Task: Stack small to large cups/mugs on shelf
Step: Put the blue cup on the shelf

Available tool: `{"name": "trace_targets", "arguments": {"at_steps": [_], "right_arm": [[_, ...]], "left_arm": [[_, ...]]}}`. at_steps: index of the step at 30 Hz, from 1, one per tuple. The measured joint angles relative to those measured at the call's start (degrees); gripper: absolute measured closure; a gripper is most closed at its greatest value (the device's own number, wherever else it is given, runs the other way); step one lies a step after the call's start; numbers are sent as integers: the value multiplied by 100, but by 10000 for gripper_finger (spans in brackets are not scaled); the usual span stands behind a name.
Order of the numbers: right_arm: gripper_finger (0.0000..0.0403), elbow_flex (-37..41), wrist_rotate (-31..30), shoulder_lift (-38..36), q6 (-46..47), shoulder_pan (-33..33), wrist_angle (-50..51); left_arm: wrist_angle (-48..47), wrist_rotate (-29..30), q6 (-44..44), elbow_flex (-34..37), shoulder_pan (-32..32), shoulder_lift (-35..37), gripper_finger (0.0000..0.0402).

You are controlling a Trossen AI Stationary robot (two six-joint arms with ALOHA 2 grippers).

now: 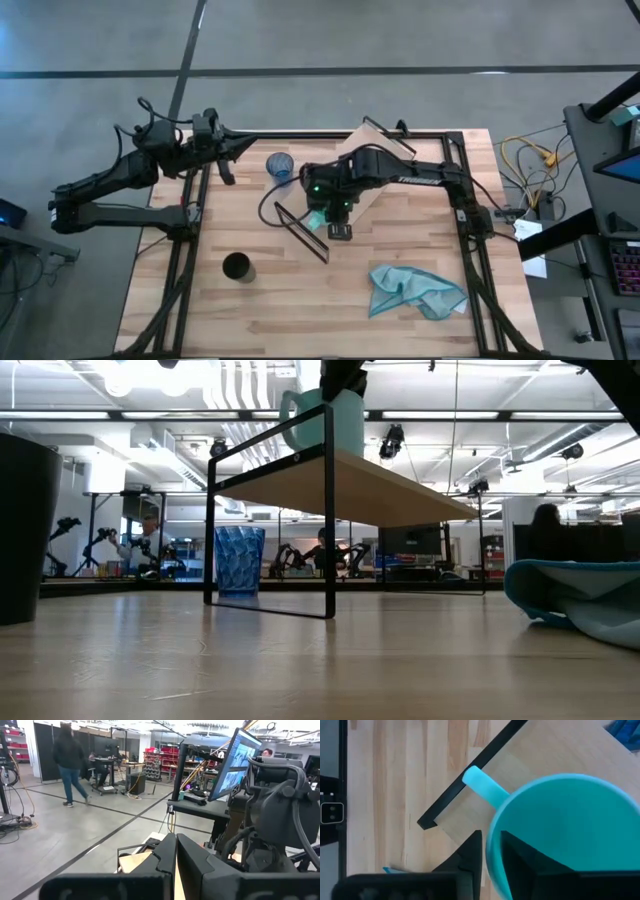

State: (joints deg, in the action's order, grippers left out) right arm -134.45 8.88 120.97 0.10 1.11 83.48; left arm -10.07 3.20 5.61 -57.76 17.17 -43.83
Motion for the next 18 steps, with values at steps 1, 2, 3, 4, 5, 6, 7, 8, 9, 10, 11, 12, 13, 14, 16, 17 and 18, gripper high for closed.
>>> {"name": "trace_targets", "arguments": {"at_steps": [1,2,3,4,5,6,7,8,9,10,11,12,13,14,16,17,18], "right_arm": [[335,0,2,0,0,1,0],[332,0,2,0,-2,1,0],[330,0,2,0,-6,1,-1],[329,0,2,0,-10,1,-4],[328,0,2,-2,-12,1,-4],[328,0,2,-3,-12,1,-7],[329,0,2,-7,-12,1,-7],[330,0,2,-11,-13,1,-17],[332,0,2,-30,-15,1,-35],[333,0,2,-45,-12,1,-71],[334,0,2,-77,12,-1,-105],[334,0,3,-115,52,1,-130],[334,0,4,-150,74,1,-150],[335,0,4,-187,76,1,-164],[335,0,4,-283,76,1,-160],[335,0,4,-348,80,1,-164],[335,0,4,-407,92,1,-166]], "left_arm": [[0,-1,0,0,0,-1,402],[0,0,0,0,0,-4,402],[0,1,0,0,0,-7,402],[0,1,0,0,0,-7,402],[0,0,-2,0,0,-5,402],[0,1,-2,0,0,-4,402],[0,1,-2,0,0,-4,402],[0,1,-2,0,0,-4,402],[-1,1,-2,0,0,-4,402],[-1,1,-2,0,0,-4,402],[0,1,-2,0,0,-7,402],[0,1,-2,0,0,-11,402],[0,1,-1,0,-1,-17,402],[-4,2,0,0,0,-27,402],[-103,3,0,-1,0,-47,402],[-227,3,3,-3,-1,-65,402],[-365,3,10,-7,-1,-76,402]]}}
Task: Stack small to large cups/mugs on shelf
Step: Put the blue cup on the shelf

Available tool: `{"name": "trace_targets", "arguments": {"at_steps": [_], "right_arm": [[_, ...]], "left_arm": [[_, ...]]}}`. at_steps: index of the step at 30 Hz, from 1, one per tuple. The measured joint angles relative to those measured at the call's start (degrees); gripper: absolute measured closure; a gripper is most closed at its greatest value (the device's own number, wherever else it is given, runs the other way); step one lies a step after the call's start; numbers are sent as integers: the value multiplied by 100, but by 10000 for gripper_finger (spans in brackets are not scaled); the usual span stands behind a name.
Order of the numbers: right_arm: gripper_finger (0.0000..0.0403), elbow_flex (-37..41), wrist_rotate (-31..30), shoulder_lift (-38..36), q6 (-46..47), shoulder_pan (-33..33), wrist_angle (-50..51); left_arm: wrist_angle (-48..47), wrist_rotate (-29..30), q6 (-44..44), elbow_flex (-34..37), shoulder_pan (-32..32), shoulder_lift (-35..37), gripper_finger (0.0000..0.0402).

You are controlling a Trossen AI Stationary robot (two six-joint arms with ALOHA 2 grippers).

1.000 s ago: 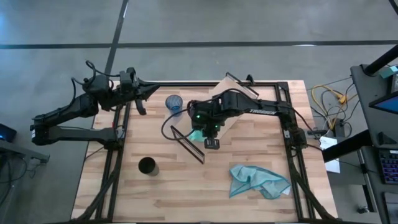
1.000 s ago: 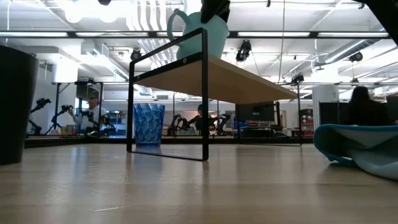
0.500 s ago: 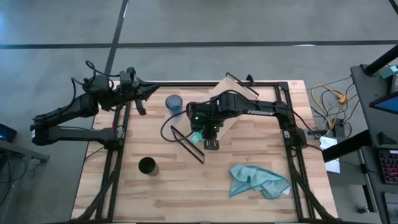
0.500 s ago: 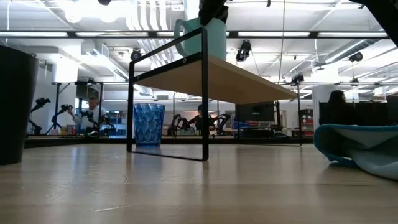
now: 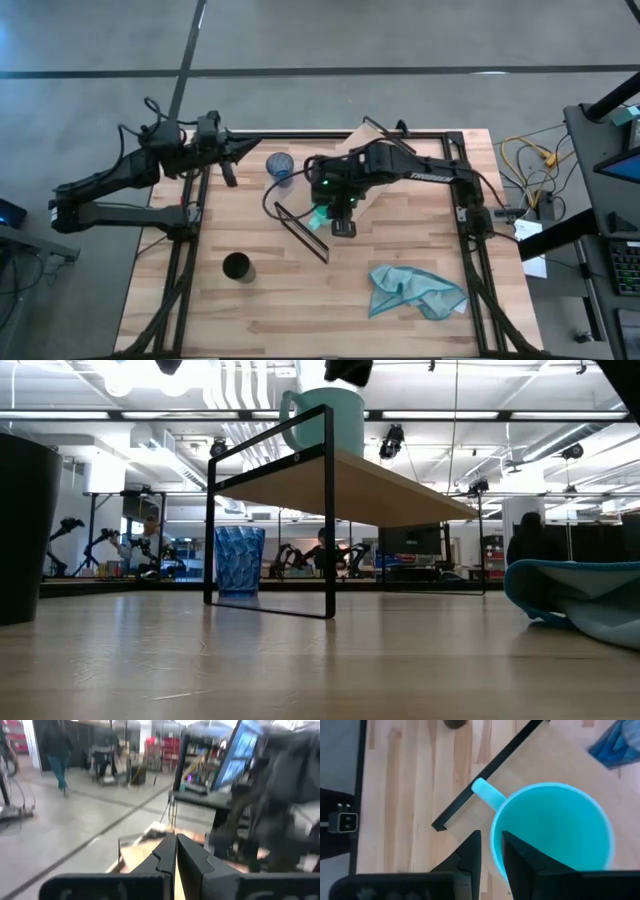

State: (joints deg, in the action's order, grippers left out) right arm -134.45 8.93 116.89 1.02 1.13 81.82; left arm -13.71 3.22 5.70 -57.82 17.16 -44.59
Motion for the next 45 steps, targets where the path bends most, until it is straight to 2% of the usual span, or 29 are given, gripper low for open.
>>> {"name": "trace_targets", "arguments": {"at_steps": [6,10,15,21,28,31,37,42,45], "right_arm": [[335,-2,-60,-549,14,0,-29],[335,-2,-494,-930,140,0,-26],[335,-4,-796,-1387,325,-1,-26],[335,-2,-1119,-1754,505,0,-26],[335,-4,-1489,-1894,507,-2,-22],[335,-2,-1517,-1886,619,-2,-21],[335,-2,-1517,-1821,800,-2,55],[335,-2,-1517,-1791,801,-2,70],[335,-2,-1515,-1776,802,-2,72]], "left_arm": [[-840,-14,735,-7,-4,-107,402],[-1102,-247,980,0,-8,-138,402],[-1765,-175,1042,-44,-10,-207,402],[-2505,353,550,-13,-1,-512,402],[-2617,358,-144,-35,22,-1472,402],[-2590,342,-163,-99,117,-1903,402],[-2576,159,-165,-259,341,-2525,402],[-2584,-579,-195,-295,704,-2872,402],[-2586,-693,-230,-337,827,-3068,402]]}}
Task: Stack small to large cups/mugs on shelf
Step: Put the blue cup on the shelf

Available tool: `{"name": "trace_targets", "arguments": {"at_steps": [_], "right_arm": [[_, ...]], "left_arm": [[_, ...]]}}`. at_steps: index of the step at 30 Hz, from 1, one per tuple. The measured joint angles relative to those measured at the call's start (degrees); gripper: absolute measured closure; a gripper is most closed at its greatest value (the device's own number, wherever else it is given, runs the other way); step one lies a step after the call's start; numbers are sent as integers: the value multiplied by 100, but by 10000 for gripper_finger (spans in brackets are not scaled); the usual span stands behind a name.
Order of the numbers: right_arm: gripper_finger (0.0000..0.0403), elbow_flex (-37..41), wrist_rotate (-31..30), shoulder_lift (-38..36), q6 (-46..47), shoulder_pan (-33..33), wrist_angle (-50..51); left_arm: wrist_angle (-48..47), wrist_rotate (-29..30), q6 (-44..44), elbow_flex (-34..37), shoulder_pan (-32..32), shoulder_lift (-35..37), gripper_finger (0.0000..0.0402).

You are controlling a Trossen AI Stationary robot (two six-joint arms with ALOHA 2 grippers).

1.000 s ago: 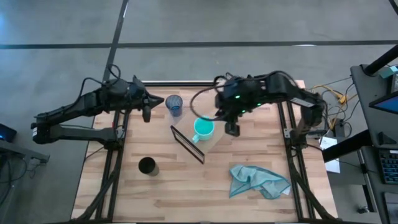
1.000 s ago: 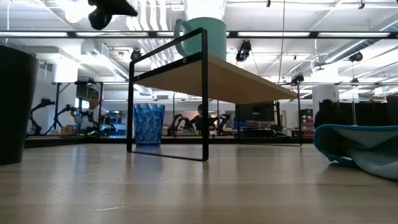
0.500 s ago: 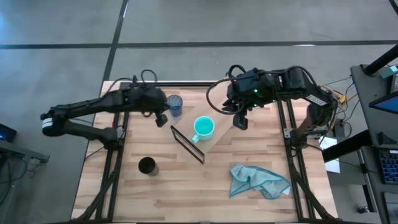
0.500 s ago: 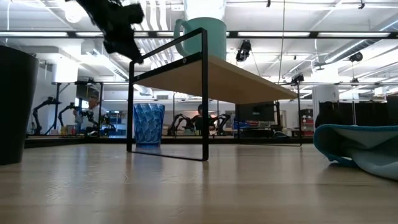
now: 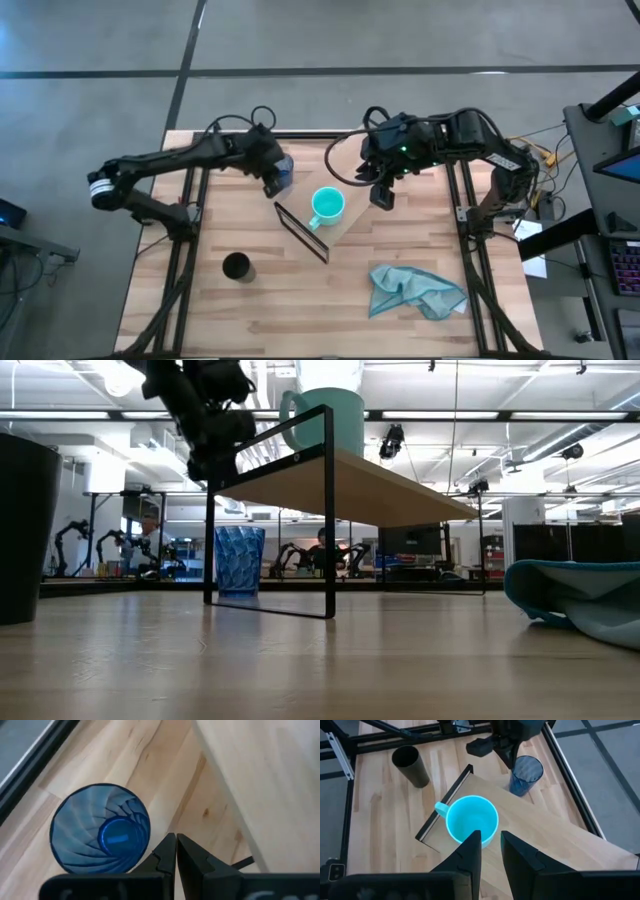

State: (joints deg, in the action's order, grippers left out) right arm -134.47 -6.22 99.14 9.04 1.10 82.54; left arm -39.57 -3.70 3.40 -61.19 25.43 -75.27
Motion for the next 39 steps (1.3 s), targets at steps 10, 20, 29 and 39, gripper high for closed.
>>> {"name": "trace_targets", "arguments": {"at_steps": [10,20,29,39], "right_arm": [[335,0,4,26,-9,0,20],[335,0,7,27,-6,0,176],[335,0,7,28,-15,0,297],[335,0,7,27,-9,0,297]], "left_arm": [[-9,-485,-502,-261,168,-667,402],[-57,-486,-534,-454,324,-1108,402],[-55,-488,-536,-460,460,-1103,402],[-43,-704,-527,-459,452,-1201,402]]}}
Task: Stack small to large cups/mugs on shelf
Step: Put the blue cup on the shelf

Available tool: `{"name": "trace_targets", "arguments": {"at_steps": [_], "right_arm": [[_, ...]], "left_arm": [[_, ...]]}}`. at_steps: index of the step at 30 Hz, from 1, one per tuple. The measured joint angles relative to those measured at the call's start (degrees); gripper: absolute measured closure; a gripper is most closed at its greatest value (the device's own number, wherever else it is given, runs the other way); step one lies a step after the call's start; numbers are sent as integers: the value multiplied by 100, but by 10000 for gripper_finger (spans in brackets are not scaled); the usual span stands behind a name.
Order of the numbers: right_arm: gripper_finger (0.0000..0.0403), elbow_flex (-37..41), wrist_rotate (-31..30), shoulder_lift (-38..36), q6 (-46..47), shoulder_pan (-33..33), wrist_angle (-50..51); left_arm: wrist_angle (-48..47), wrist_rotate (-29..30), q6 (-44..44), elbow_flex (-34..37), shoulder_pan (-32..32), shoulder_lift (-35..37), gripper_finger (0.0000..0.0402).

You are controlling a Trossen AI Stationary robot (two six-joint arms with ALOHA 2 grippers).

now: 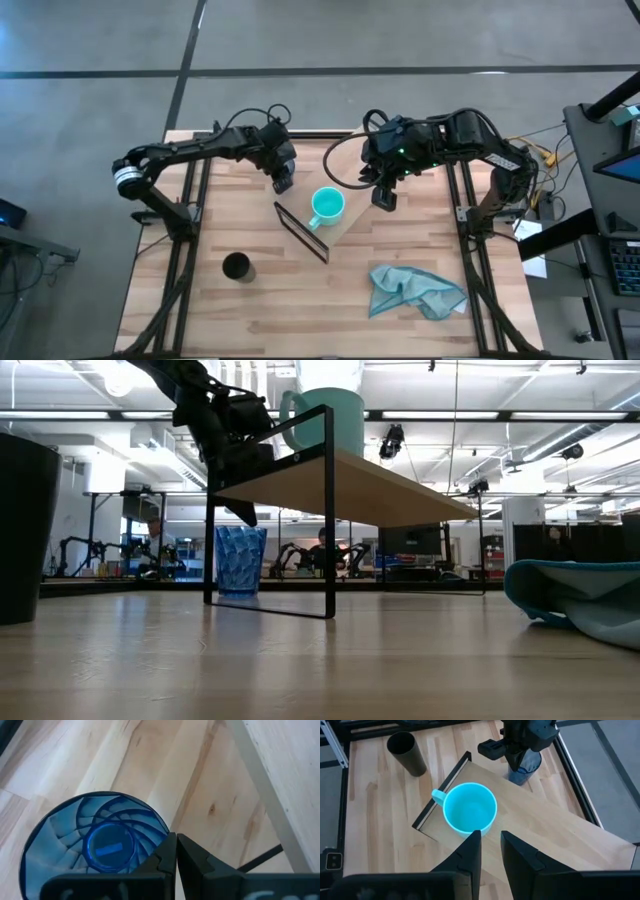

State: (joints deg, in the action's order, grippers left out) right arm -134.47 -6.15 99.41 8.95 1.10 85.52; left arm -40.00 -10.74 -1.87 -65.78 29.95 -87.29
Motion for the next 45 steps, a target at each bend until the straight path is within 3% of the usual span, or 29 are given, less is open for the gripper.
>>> {"name": "trace_targets", "arguments": {"at_steps": [45], "right_arm": [[335,0,-2,0,2,1,-4]], "left_arm": [[-145,232,0,-46,9,-30,402]]}}
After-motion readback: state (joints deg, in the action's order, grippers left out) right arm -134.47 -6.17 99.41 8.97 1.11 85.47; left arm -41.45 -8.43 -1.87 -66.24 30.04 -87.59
